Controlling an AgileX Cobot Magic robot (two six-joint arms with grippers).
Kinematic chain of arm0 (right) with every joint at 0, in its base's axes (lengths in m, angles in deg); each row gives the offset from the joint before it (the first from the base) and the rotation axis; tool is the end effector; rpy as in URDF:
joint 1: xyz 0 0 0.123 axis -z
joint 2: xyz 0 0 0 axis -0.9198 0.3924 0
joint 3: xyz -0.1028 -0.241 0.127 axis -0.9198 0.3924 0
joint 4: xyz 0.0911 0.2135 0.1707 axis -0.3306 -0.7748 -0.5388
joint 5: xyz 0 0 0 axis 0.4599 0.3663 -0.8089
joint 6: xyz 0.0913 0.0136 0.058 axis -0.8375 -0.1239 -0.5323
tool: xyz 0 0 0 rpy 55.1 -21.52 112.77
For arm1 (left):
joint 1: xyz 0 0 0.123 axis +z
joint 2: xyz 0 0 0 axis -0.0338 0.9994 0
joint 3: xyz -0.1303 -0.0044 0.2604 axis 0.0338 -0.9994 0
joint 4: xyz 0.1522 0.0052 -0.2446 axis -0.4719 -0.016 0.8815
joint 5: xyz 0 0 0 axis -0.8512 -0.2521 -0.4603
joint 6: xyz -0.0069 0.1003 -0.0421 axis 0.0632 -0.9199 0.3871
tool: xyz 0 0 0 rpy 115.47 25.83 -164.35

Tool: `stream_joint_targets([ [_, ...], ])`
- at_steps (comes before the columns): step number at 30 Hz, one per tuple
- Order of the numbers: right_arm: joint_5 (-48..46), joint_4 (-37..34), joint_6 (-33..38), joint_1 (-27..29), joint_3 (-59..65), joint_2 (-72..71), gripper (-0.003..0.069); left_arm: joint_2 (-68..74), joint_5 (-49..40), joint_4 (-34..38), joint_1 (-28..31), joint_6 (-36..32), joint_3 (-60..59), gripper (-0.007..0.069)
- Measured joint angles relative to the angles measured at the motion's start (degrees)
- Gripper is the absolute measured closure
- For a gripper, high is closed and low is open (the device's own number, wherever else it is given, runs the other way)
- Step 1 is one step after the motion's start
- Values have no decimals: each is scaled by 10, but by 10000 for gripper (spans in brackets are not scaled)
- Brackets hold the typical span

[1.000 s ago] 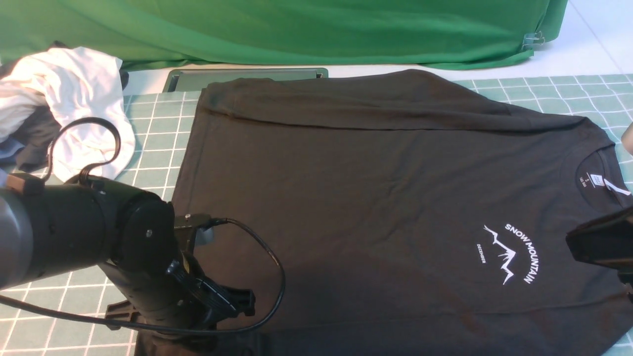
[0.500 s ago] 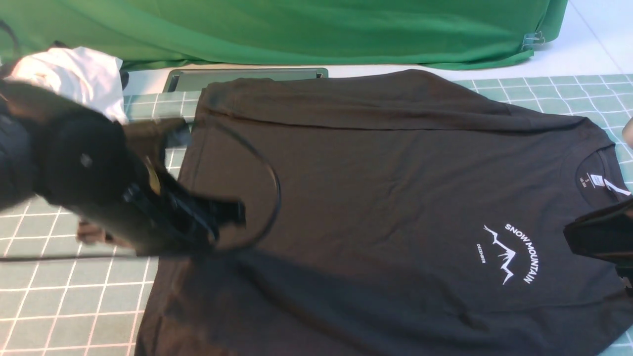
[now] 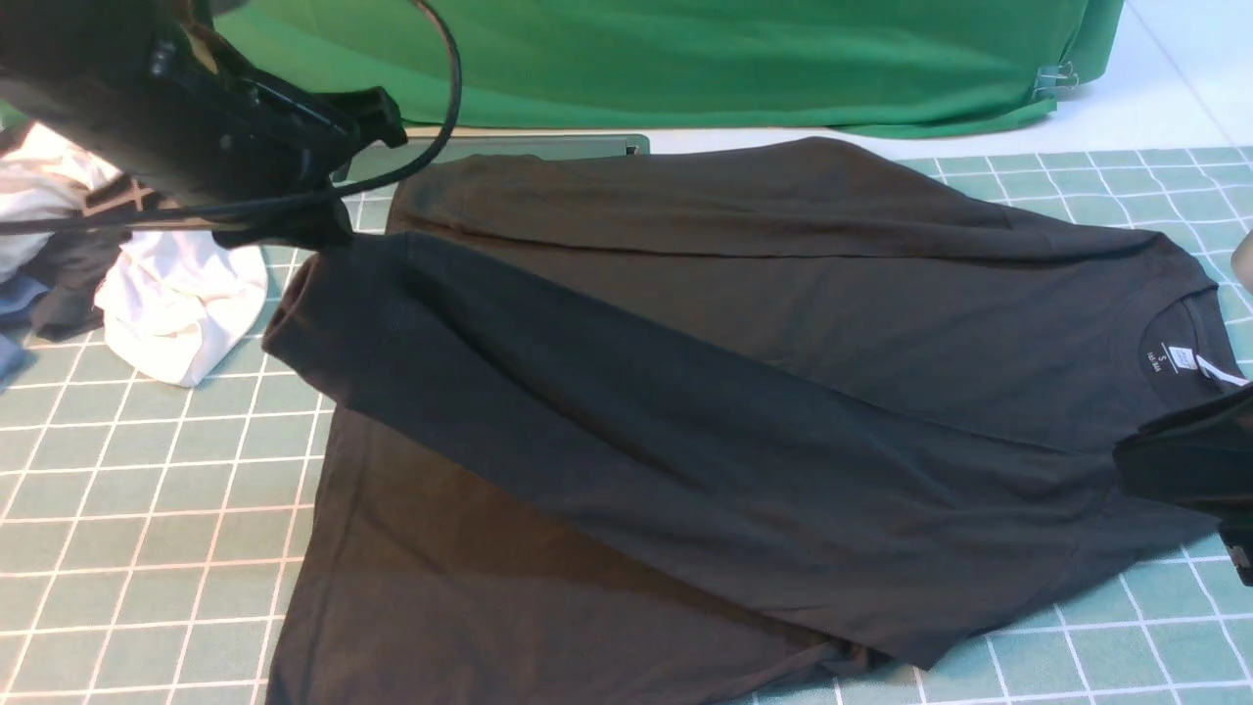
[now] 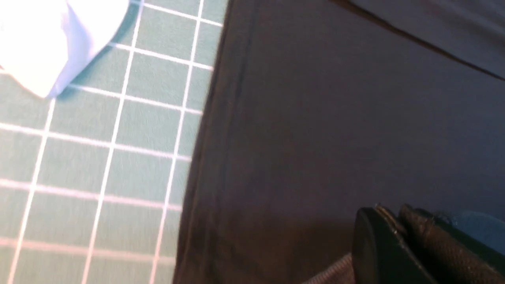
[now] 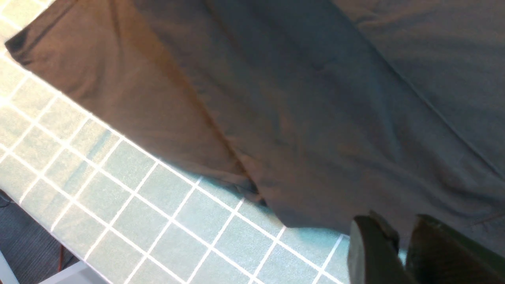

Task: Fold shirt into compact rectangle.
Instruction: 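Fold the left side of the black T-shirt inward over its body, then grab the top left corner of the dark shirt with the left gripper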

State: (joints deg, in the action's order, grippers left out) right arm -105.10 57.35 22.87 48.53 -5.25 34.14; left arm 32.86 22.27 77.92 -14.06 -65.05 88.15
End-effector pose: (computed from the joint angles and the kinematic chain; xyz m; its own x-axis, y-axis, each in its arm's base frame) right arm 0.1874 0.0892 0.3294 -0.7010 -0.3233 -0.6357 -0.5092 0.8509 0.1287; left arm 0.3729 -0.0812 0.3088 -0.8221 -0.2352 -0.5186 -0.1256 0.9632 -0.2377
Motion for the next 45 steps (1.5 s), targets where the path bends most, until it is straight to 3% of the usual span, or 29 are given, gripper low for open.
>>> stream_joint_targets([
  [11,9,0,8,0,0,0,489,170,149,-1,45,-26,0,605],
  [17,17,1,15,0,0,0,482,213,181,-4,54,-22,1,582],
  [25,23,1,15,0,0,0,475,220,108,8,65,3,119,378],
  [28,33,1,16,0,0,0,473,257,42,58,66,-12,221,296],
  [35,45,1,12,0,0,0,471,381,-45,114,66,-13,376,273],
  [45,58,2,11,0,0,0,471,513,-31,161,66,22,476,285],
])
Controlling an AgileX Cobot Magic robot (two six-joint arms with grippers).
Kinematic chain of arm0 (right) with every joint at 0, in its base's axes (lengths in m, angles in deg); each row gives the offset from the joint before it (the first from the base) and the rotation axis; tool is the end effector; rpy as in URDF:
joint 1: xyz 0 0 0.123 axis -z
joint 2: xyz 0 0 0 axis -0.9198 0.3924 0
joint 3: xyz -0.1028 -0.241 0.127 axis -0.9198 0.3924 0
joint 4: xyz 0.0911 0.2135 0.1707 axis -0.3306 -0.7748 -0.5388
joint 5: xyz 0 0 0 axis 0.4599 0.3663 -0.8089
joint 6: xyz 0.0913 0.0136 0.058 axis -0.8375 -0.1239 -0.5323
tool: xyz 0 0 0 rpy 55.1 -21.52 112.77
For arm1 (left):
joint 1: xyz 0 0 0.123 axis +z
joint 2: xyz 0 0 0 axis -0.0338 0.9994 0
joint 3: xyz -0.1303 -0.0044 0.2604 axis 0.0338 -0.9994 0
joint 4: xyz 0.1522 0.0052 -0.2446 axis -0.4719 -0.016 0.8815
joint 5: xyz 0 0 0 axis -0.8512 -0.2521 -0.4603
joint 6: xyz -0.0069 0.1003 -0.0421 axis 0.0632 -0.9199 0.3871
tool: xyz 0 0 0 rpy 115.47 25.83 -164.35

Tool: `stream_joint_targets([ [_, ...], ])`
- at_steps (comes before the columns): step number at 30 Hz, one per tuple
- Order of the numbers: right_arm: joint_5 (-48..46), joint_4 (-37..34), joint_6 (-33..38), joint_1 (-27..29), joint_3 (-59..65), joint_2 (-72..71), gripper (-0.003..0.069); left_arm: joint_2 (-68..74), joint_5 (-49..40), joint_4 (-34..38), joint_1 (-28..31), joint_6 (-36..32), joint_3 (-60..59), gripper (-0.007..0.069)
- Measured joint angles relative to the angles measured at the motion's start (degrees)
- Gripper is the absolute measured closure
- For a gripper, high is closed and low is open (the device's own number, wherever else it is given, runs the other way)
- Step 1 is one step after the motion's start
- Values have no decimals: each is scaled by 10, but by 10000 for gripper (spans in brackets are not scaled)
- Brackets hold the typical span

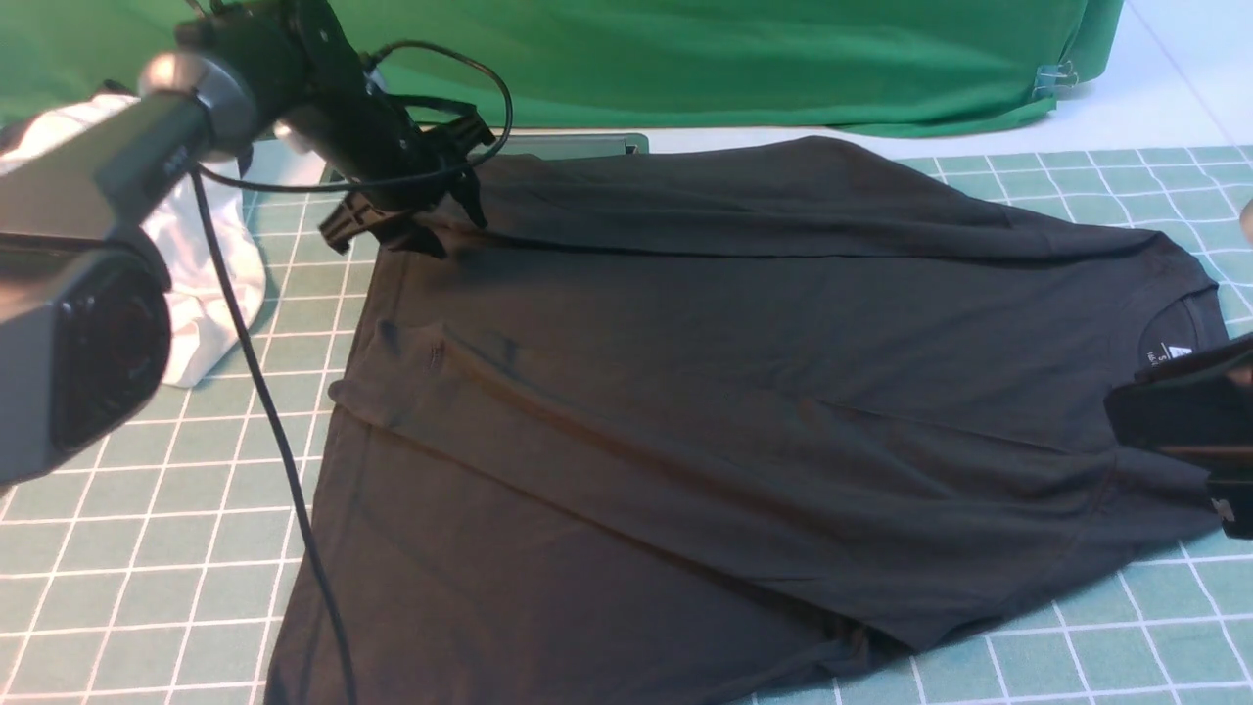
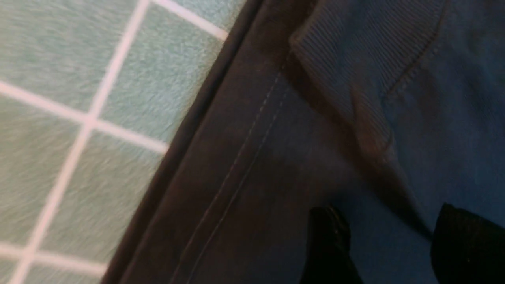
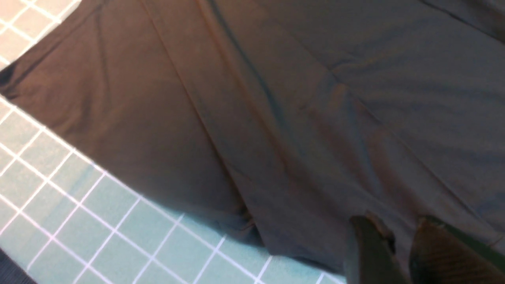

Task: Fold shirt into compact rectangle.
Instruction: 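Grab the top left corner of the dark shirt with the left gripper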

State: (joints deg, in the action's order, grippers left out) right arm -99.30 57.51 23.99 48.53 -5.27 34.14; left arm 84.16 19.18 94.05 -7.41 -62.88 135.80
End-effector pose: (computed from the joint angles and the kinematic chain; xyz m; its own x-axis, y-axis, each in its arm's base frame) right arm 0.1961 0.0899 0.3363 -0.6375 -0.3007 -0.7094 -0.5082 0.8561 0.0938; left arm 0.5789 -0.0805 0.1542 -0.8223 -0.4967 -0.2778 -0.3458 0.8238 -0.4493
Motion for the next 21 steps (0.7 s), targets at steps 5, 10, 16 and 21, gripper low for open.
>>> stream_joint_targets([
  [5,11,0,0,0,0,0,470,18,56,23,1,4,3,285],
  [10,11,0,0,0,0,0,463,22,94,31,1,4,3,286],
  [16,11,0,0,0,0,0,454,25,93,31,1,20,3,324],
  [21,11,0,0,0,0,0,450,32,88,47,2,32,7,355],
])
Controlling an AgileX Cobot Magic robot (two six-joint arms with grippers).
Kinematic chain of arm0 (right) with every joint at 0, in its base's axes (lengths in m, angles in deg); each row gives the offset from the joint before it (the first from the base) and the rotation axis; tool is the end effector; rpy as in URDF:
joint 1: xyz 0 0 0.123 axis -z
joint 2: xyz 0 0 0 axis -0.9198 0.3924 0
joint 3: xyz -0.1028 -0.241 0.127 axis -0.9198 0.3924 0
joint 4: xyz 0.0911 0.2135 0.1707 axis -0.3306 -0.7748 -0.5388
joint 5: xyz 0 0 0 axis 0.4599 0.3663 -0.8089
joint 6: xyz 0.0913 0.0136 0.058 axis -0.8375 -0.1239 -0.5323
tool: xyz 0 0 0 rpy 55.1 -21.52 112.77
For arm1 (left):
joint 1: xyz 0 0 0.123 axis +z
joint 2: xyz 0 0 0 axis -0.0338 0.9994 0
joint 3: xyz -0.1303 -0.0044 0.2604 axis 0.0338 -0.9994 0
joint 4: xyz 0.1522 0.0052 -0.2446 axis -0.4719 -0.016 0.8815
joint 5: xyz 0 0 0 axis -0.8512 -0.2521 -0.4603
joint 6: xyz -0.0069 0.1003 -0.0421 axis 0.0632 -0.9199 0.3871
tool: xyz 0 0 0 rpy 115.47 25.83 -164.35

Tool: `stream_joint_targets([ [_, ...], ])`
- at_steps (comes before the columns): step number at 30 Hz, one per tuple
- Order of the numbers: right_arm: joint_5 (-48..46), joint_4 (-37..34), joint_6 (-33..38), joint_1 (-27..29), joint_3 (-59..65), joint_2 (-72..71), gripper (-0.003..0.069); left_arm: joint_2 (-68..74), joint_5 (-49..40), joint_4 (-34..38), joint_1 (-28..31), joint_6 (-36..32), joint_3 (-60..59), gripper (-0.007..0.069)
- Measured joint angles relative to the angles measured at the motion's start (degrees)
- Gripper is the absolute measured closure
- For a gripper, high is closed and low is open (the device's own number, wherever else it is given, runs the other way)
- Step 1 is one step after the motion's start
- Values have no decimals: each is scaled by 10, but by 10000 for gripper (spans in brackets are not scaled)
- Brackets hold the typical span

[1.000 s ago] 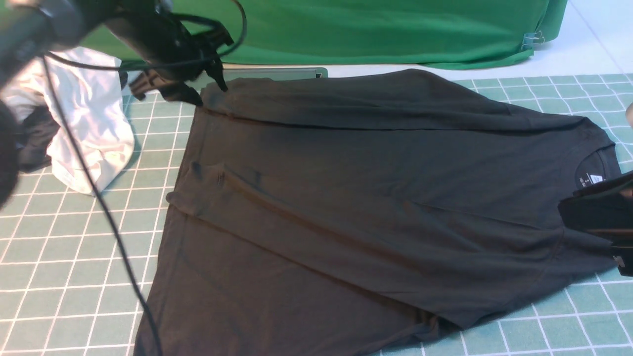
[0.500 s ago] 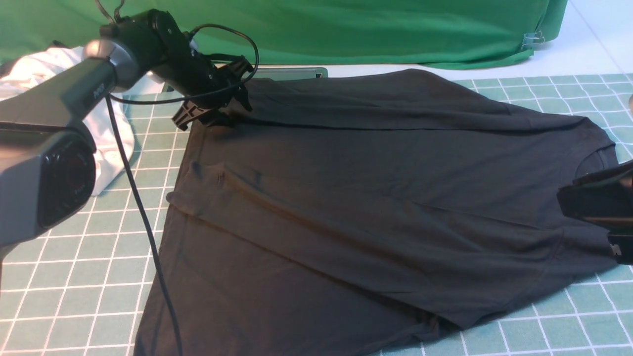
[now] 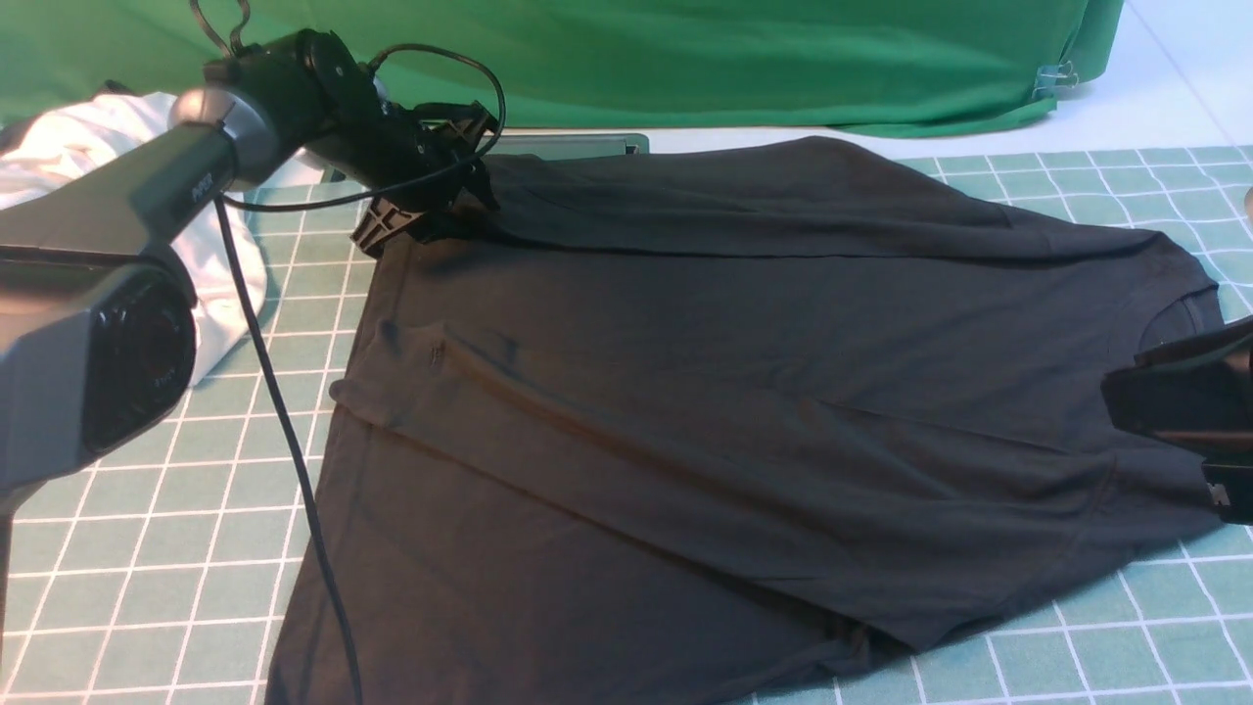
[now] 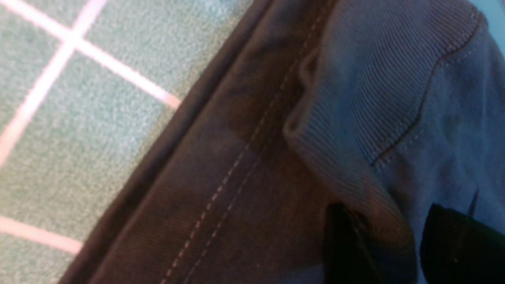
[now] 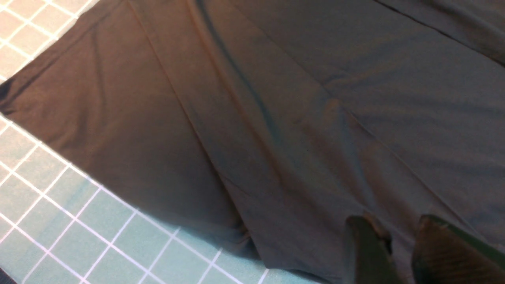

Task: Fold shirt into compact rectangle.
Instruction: 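Grab the top left corner of the dark shirt with the left gripper, then fold the left side of the dark shirt inward over its body with the left gripper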

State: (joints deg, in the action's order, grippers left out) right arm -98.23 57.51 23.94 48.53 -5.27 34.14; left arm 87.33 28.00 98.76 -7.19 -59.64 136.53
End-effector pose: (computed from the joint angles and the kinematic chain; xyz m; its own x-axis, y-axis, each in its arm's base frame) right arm 0.1976 0.0900 0.3377 -0.6274 -0.2924 -0.7217 -0.5048 0.8584 0.0910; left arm 0.5963 -0.0823 0.1360 -0.7353 -0.6175 -0.2794 -0.3957 0.7258 -0.5627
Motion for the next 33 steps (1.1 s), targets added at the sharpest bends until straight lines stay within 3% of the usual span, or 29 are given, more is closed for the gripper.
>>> stream_joint_targets([
  [5,0,0,0,0,0,0,444,1,0,6,1,2,0,375],
  [9,0,0,0,0,0,0,441,2,-1,7,1,2,0,489],
  [10,0,0,0,0,0,0,439,4,-2,8,1,2,0,559],
  [12,0,0,0,0,0,0,435,4,-2,10,1,2,0,594],
  [20,0,0,0,0,0,0,424,-33,-46,37,6,-9,0,604],
  [26,-8,0,0,0,0,0,423,-110,-146,45,6,-32,0,604],
  [33,-32,1,0,0,0,0,422,-158,-248,-12,1,-48,-2,604],
])
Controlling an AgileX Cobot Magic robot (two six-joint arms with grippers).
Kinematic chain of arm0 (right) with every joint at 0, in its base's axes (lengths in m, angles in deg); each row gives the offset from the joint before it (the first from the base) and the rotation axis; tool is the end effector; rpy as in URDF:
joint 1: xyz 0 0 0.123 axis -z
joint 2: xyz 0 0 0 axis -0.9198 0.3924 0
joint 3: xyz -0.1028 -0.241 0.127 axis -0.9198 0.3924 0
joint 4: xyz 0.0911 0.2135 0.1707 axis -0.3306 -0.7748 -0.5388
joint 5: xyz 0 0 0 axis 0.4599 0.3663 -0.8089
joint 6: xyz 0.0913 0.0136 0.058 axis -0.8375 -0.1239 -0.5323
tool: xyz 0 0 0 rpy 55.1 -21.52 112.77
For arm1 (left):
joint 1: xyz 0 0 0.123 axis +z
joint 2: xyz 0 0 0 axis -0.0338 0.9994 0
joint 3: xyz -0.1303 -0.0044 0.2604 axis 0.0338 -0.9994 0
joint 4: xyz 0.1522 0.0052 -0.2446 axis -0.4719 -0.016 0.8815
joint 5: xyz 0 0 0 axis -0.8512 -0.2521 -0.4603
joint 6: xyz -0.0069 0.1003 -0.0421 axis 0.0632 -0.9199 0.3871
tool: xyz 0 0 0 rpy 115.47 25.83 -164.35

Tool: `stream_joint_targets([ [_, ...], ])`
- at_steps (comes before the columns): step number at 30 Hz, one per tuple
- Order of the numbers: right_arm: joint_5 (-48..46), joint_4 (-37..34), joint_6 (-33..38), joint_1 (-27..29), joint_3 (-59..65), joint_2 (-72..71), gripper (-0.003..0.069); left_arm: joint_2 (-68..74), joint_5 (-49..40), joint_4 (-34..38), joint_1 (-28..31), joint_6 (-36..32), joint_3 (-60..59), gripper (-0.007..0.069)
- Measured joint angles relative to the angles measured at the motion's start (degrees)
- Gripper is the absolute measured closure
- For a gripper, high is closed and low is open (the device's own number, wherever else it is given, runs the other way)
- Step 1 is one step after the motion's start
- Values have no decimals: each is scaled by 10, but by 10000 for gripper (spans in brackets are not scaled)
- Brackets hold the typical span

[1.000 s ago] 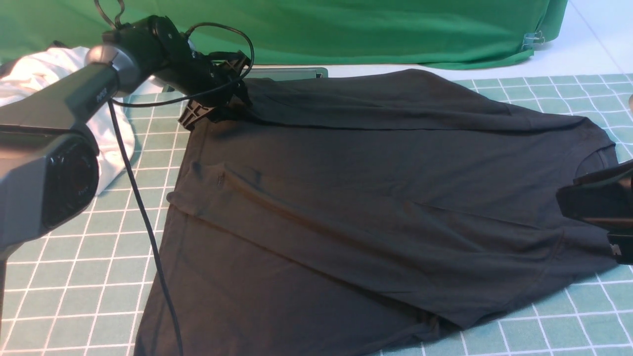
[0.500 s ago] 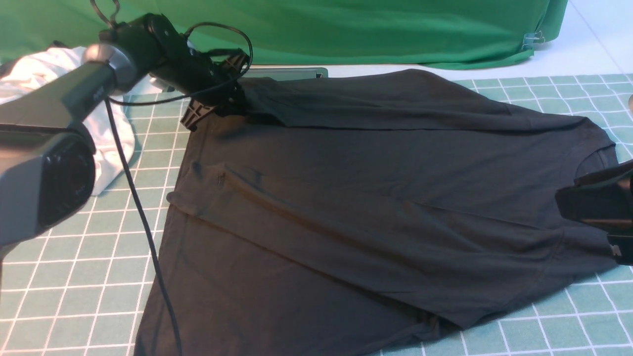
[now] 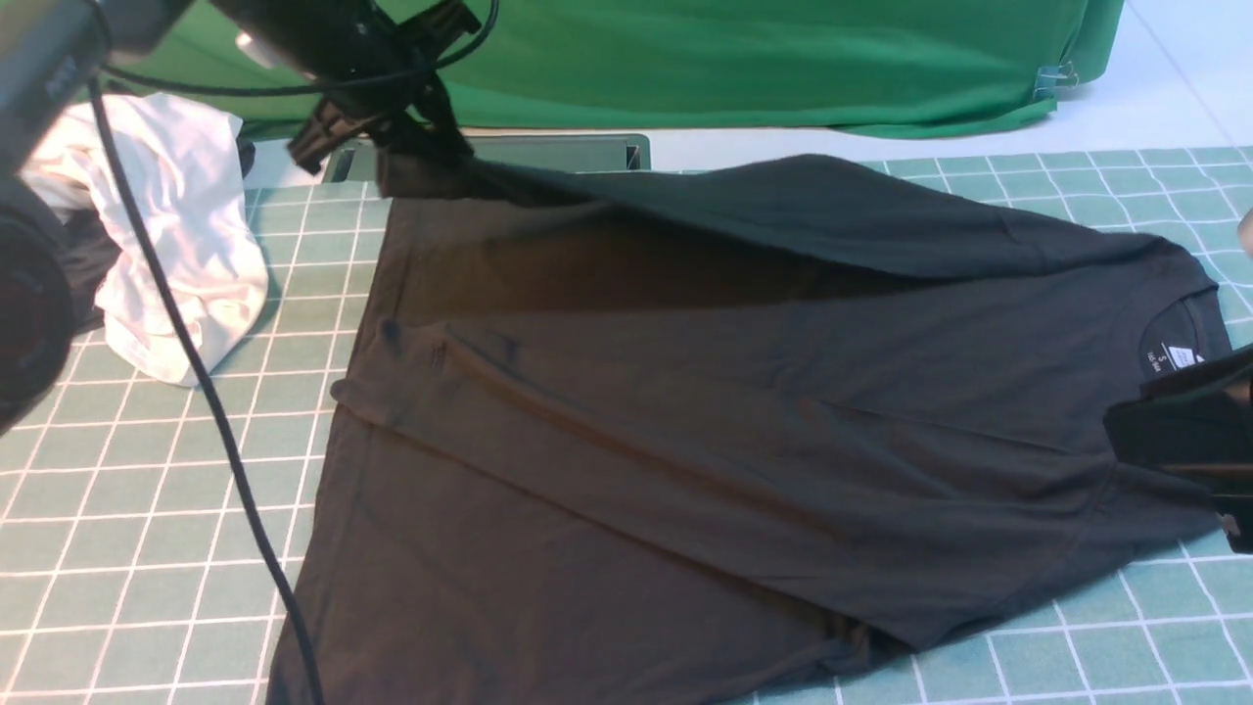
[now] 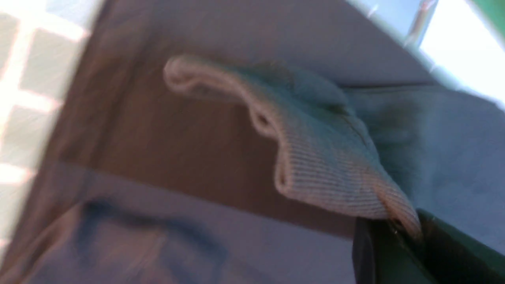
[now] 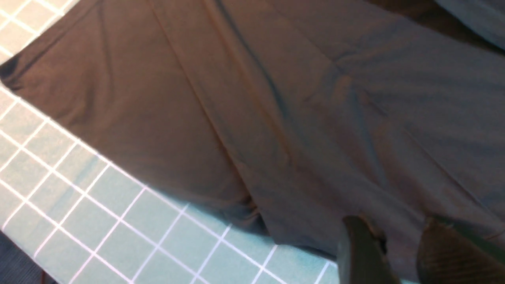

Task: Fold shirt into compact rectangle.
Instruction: 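Fold the left side of the dark shirt inward over its body with the left gripper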

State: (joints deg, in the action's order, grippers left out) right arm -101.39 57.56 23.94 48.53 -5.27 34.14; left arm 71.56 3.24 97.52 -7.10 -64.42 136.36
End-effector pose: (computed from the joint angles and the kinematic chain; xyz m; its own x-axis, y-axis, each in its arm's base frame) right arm 0.1931 0.0895 0.3338 -0.6576 -0.3153 -0.6842 -0.5131 0.8524 0.1004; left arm 0.5327 -0.0834 0.2704 -0.8773 -0.4224 -0.2277 -0.2756 0.8320 -0.4815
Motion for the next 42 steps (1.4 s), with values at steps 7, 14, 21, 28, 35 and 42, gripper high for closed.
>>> stream_joint_targets([
  [7,-3,-1,-24,0,0,0,421,-83,-14,-18,-41,-32,-142,604],
  [14,-3,-1,-27,0,0,0,421,-144,-2,-59,-64,-42,-287,604],
  [21,-8,-1,-28,0,0,0,421,-160,10,-97,-63,-33,-345,604],
  [28,-8,-1,-28,0,0,0,421,-162,6,-96,-63,-33,-378,603],
  [35,-8,-1,-28,0,0,0,421,-163,-10,-105,-63,-32,-399,472],
  [42,-8,-1,-28,0,0,0,421,-197,-15,-111,-63,-49,-402,256],
])
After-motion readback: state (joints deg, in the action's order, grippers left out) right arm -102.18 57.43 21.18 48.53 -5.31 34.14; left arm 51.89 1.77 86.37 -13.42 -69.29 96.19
